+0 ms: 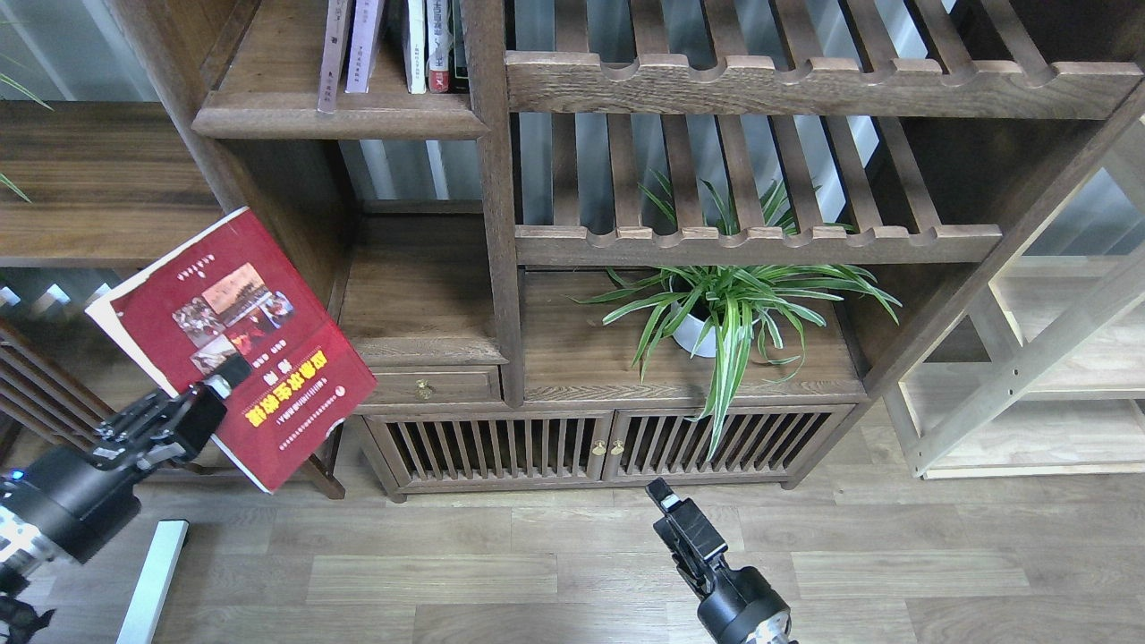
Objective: Organize books on shelf
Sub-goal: 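Raise the red book with the left gripper up to the top shelf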
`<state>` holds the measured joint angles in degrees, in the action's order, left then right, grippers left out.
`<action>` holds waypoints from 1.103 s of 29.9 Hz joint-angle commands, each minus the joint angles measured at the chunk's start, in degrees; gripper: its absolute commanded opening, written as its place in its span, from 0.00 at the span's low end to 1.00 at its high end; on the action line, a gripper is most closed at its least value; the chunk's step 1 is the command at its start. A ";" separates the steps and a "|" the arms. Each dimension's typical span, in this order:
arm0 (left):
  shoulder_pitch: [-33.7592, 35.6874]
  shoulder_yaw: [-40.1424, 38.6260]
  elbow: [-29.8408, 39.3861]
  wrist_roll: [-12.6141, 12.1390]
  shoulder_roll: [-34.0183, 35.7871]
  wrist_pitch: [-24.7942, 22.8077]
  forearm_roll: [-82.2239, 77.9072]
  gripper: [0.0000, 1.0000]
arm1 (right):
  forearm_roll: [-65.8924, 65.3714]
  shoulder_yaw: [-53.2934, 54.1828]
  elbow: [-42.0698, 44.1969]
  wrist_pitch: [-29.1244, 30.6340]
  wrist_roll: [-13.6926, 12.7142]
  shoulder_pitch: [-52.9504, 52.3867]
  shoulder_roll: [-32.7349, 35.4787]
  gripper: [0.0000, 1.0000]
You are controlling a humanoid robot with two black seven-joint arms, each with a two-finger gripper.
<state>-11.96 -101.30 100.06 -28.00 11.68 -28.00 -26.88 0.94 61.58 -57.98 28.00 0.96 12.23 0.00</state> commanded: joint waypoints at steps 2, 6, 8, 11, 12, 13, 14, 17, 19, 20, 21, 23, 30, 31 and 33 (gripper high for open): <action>2.38 -2.58 0.22 0.00 0.37 0.00 -0.01 0.00 | 0.02 0.03 0.14 0.00 0.00 -0.54 0.00 0.99; 5.98 -4.87 0.48 0.00 0.45 0.00 -0.45 0.00 | 0.02 0.03 0.14 0.00 0.00 -0.80 0.00 0.99; 6.77 -5.31 0.48 0.00 0.28 0.00 -0.45 0.00 | 0.02 -0.06 0.14 0.00 0.00 -0.71 0.00 0.99; 8.00 -5.84 0.66 0.00 0.54 0.00 -0.45 0.00 | 0.02 -0.06 0.14 0.00 0.00 -0.80 0.00 0.99; 8.27 -6.19 0.83 0.00 0.54 0.00 -0.45 0.00 | 0.02 0.03 0.14 0.00 0.00 -0.80 0.00 0.99; 8.53 -6.45 0.92 0.00 0.45 0.00 -0.45 0.00 | 0.02 0.12 0.14 0.00 0.00 -0.80 0.00 0.99; 8.80 -6.54 1.01 0.00 0.54 0.00 -0.36 0.00 | 0.02 0.12 0.14 0.00 0.00 -0.80 0.00 0.99; 11.25 -6.63 1.01 0.00 0.54 0.00 -0.36 0.00 | 0.02 0.21 0.14 0.00 0.00 -0.80 0.00 0.99; 13.53 -6.63 0.92 0.00 0.54 0.00 -0.36 0.00 | 0.02 0.21 0.14 0.00 0.00 -0.80 0.00 0.99; 14.41 -6.72 0.83 0.00 0.63 0.00 -0.36 0.00 | 0.02 0.12 0.14 0.00 0.00 -0.80 0.00 0.99; 15.38 -6.72 0.75 0.00 0.54 0.00 -0.36 0.00 | 0.02 0.03 0.14 0.00 0.00 -0.80 0.00 0.99; 17.92 -6.72 -0.22 0.00 0.71 0.00 -0.36 0.00 | 0.02 0.03 0.14 0.00 0.00 -0.80 0.00 0.99; 24.61 -6.02 -3.82 0.00 1.16 0.00 -0.45 0.00 | 0.02 0.03 0.14 0.00 0.00 -0.71 0.00 0.99; 25.23 -6.02 -4.61 0.00 1.07 0.00 -0.54 0.00 | 0.11 0.20 0.14 0.00 0.00 -0.71 0.00 0.99; 25.93 -5.93 -5.58 0.00 1.42 0.00 -0.54 0.00 | 0.11 0.21 0.14 0.00 0.00 -0.71 0.00 0.99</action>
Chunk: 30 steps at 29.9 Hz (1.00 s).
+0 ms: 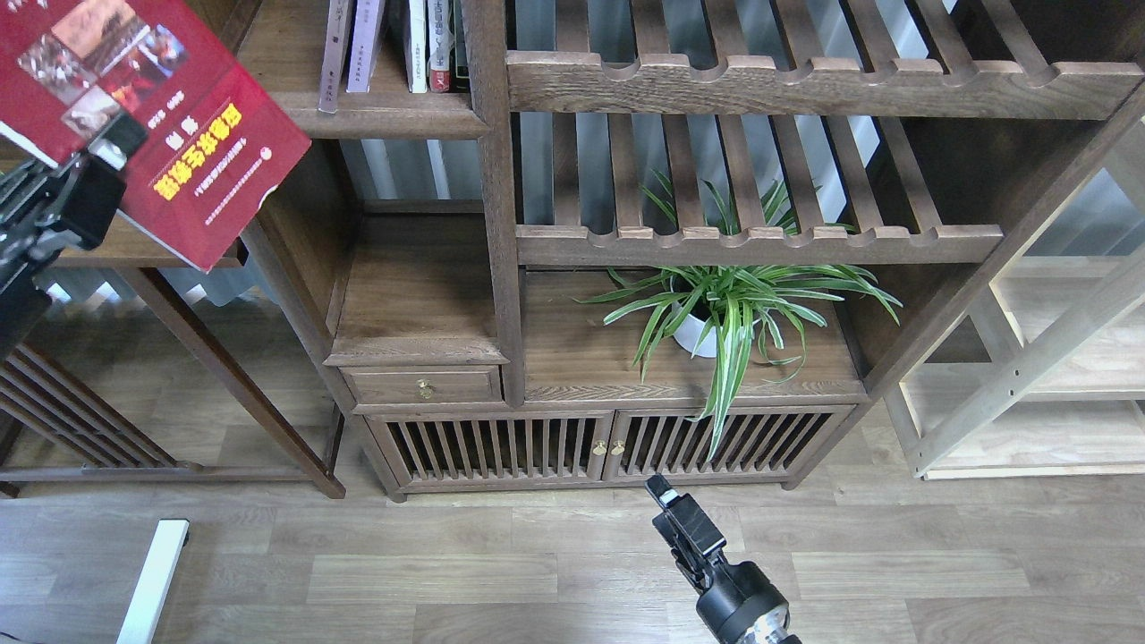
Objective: Organize books on shelf
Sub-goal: 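Raise the red book with the left gripper up to the top shelf, then push the red book into the top shelf with the left gripper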
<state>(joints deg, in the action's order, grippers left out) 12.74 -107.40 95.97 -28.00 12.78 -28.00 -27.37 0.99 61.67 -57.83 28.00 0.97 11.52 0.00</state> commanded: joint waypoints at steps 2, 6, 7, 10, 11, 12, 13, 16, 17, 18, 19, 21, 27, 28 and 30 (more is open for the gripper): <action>2.37 0.26 -2.10 0.00 1.01 0.00 -0.05 0.00 | 0.07 0.21 0.00 0.00 0.09 0.00 0.00 0.99; 2.81 0.43 -2.28 0.00 4.00 0.00 -0.05 0.00 | -0.02 -0.06 0.00 0.00 0.00 0.00 0.00 0.99; 3.07 0.61 -2.37 0.00 5.05 0.00 0.04 0.00 | -0.02 -0.06 0.00 0.00 0.00 0.00 0.00 0.99; 3.51 1.48 -2.72 0.00 8.21 0.00 0.04 0.00 | -0.02 -0.14 -0.09 0.00 0.00 -0.09 0.00 0.99; 3.95 2.01 -2.89 0.00 9.18 0.00 0.13 0.00 | -0.02 -0.14 0.00 0.00 0.00 -0.09 0.00 0.99; 4.56 2.54 -2.98 0.00 10.50 0.00 0.13 0.00 | -0.02 -0.23 0.00 0.00 0.00 -0.09 0.00 0.99; 5.01 2.98 -3.24 0.00 11.38 0.00 0.13 0.00 | -0.02 -0.23 0.00 0.00 0.00 -0.09 0.00 0.99; 7.64 4.73 -5.70 0.00 12.88 0.00 0.04 0.00 | -0.02 -0.23 -0.09 0.00 0.00 -0.09 0.00 0.99; 8.86 5.35 -6.49 0.00 13.14 0.00 -0.13 0.00 | -0.02 -0.15 -0.09 0.00 0.00 -0.09 0.00 0.99; 9.75 5.79 -6.93 0.00 13.41 0.00 -0.22 0.00 | -0.02 -0.23 -0.09 0.00 0.00 -0.09 0.00 0.99; 10.63 6.23 -7.55 0.00 13.93 0.00 -0.49 0.00 | -0.02 -0.23 -0.09 0.00 -0.09 -0.09 0.00 0.99; 12.56 7.11 -9.04 0.00 15.34 0.00 -1.54 0.00 | -0.11 -0.23 -0.09 0.00 -0.09 -0.26 0.00 0.99; 15.47 9.22 -10.63 0.00 17.45 0.00 -1.98 0.00 | -0.11 -0.23 -0.18 0.00 -0.09 -0.97 0.00 0.99; 15.82 9.40 -10.72 0.00 17.54 0.00 -1.98 0.00 | -0.11 -0.23 -0.18 0.00 -0.09 -0.97 0.00 0.99; 16.87 10.27 -11.59 0.00 17.63 0.00 -2.16 0.00 | -0.02 -0.15 -0.18 0.00 -0.09 -1.32 0.00 0.99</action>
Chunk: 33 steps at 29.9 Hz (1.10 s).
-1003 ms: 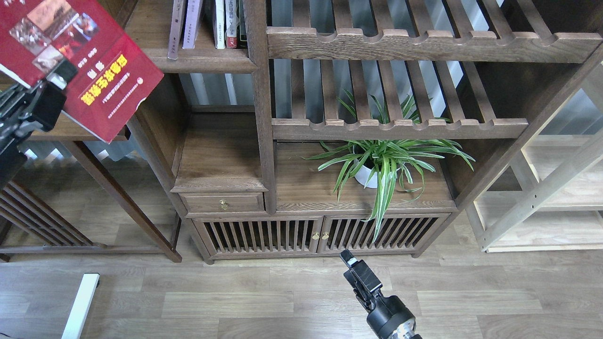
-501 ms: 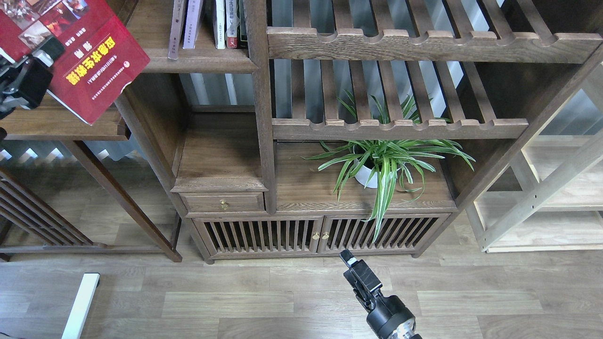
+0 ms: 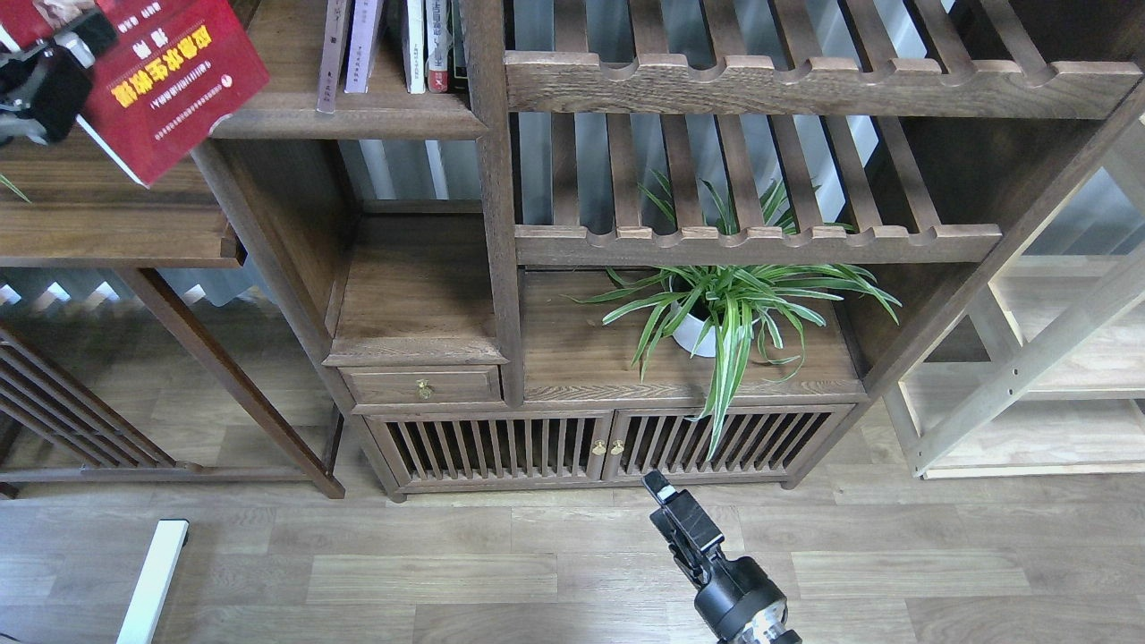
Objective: Organize books on shelf
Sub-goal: 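Push the red book into the top shelf with the left gripper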
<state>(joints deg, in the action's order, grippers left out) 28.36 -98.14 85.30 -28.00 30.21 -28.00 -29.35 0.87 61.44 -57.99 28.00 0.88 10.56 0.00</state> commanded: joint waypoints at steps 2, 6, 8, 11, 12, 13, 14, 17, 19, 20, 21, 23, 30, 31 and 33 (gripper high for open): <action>3.09 2.59 -2.58 0.00 0.29 0.00 -0.44 0.00 | 0.09 0.44 -0.02 0.00 0.00 -0.71 0.00 0.99; 8.80 4.97 -5.92 0.00 0.64 0.00 -1.67 0.00 | 0.09 0.70 -0.19 0.00 0.09 -1.85 0.00 0.99; 11.53 6.02 -7.50 0.00 0.73 0.00 -1.85 0.00 | 0.09 0.70 -0.28 0.00 0.00 -1.94 0.00 0.99; 13.90 7.95 -9.35 0.00 1.34 0.00 -1.85 0.00 | 0.09 0.35 -0.28 0.00 0.18 -1.85 0.00 0.99; 14.70 8.57 -9.79 0.00 1.60 0.00 -1.85 0.00 | 0.18 0.35 -0.28 0.00 0.18 -1.85 0.00 0.99; 15.40 9.45 -10.41 0.00 1.69 0.00 -1.85 0.00 | 0.18 0.26 -0.28 0.00 0.26 -1.85 0.00 0.99; 16.19 10.41 -10.94 0.00 1.69 0.00 -1.85 0.00 | 0.18 0.26 -0.28 0.00 0.27 -1.85 0.00 0.99; 17.60 12.44 -12.34 0.00 1.69 0.00 -1.85 0.00 | 0.53 0.26 -0.28 0.00 0.35 -1.77 0.00 0.99; 18.57 13.93 -12.87 0.00 1.61 0.00 -1.85 0.00 | 0.97 0.26 -0.37 0.00 0.35 -1.77 0.00 0.99; 19.18 14.55 -13.14 0.00 1.61 0.00 -1.85 0.00 | 1.06 0.26 -0.45 0.00 0.35 -1.68 0.00 0.99; 19.62 15.16 -13.31 0.00 1.61 0.00 -1.85 0.00 | 1.15 0.35 -0.54 0.00 0.35 -1.59 0.00 0.99; 20.33 16.48 -13.75 0.00 1.61 0.00 -1.94 0.00 | 1.15 0.35 -0.63 0.00 0.35 -1.33 0.00 0.99; 20.77 18.51 -13.84 0.00 0.64 0.00 -5.01 0.00 | 1.15 0.79 -0.98 0.00 0.27 -0.54 0.00 0.99; 21.12 18.68 -13.84 0.00 0.46 0.00 -5.19 0.00 | 1.32 0.79 -0.98 0.00 0.27 -0.45 0.00 0.99; 21.65 19.21 -13.67 0.00 -0.32 0.75 -5.63 0.00 | 1.76 0.88 -0.98 0.00 0.27 -0.01 0.00 0.99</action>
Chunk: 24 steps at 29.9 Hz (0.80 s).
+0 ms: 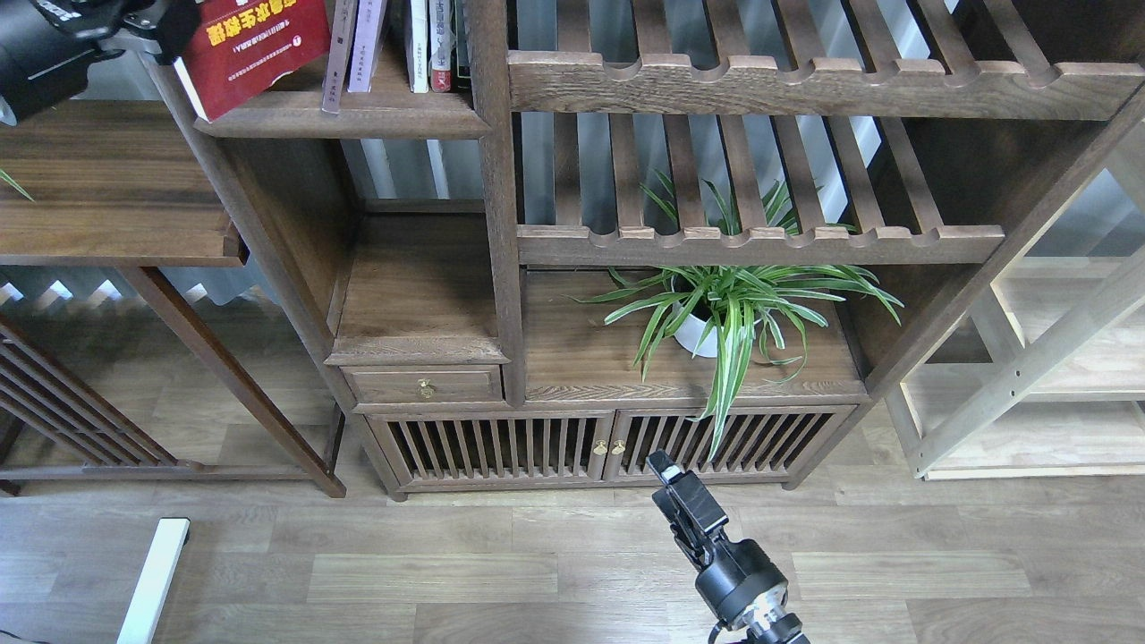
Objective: Organize books on shelf
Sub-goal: 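Push the red book into the top shelf with the left gripper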
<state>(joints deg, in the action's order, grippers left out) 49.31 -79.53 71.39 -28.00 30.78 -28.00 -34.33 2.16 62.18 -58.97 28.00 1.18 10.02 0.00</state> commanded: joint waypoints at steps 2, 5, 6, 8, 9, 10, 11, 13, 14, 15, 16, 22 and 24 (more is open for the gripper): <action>1.05 1.40 0.24 0.00 -1.51 2.42 -0.65 0.00 | 1.09 0.13 0.00 0.00 -0.04 0.88 0.44 0.99; 1.75 2.10 0.07 0.00 -2.21 4.44 -0.73 0.00 | 1.88 0.13 0.00 0.00 -0.04 1.14 1.75 0.99; 2.10 2.45 0.07 0.00 -2.22 5.06 -0.82 0.00 | 2.23 0.13 0.00 0.00 -0.04 1.14 2.19 0.99; 2.81 3.24 0.07 0.00 -2.48 6.64 -1.26 0.00 | 2.76 0.04 -0.09 0.00 -0.04 1.14 3.16 0.99; 3.07 3.51 0.07 0.00 -2.57 7.08 -1.26 0.00 | 2.94 0.04 -0.09 0.00 -0.04 1.14 3.51 0.99; 3.34 3.60 0.33 0.00 -2.66 7.43 -1.26 0.00 | 3.02 0.04 0.00 0.00 -0.04 1.23 3.95 0.99; 3.34 3.51 0.33 0.00 -2.66 7.52 -1.26 0.00 | 3.11 0.04 0.00 0.00 -0.04 1.23 4.22 0.99; 3.43 3.51 0.59 0.00 -2.22 7.43 -1.26 0.00 | 3.37 0.13 0.00 0.00 -0.04 1.49 4.83 0.99; 3.43 3.42 0.68 0.00 -2.04 7.43 -1.26 0.00 | 3.64 0.13 -0.09 0.00 -0.04 1.49 5.01 0.99; 3.43 3.33 0.59 0.00 -1.95 7.43 -1.26 0.00 | 3.90 0.04 -0.09 0.00 -0.04 1.58 5.10 0.99; 3.43 3.07 0.42 0.00 -1.87 7.43 -1.26 0.00 | 3.99 0.13 -0.09 0.00 -0.04 1.49 5.36 0.99; 4.21 3.69 -3.18 0.00 -2.39 7.61 -1.44 0.00 | 4.17 0.13 -0.53 0.00 -0.12 2.20 6.50 0.99; 4.66 3.77 -4.50 0.00 -2.66 7.70 -1.53 0.00 | 5.13 0.13 -0.61 0.00 -0.12 2.29 7.20 0.99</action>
<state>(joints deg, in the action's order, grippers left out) 53.35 -76.01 68.72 -28.00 28.50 -20.39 -35.79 6.34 62.31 -59.40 28.00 1.12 12.10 6.31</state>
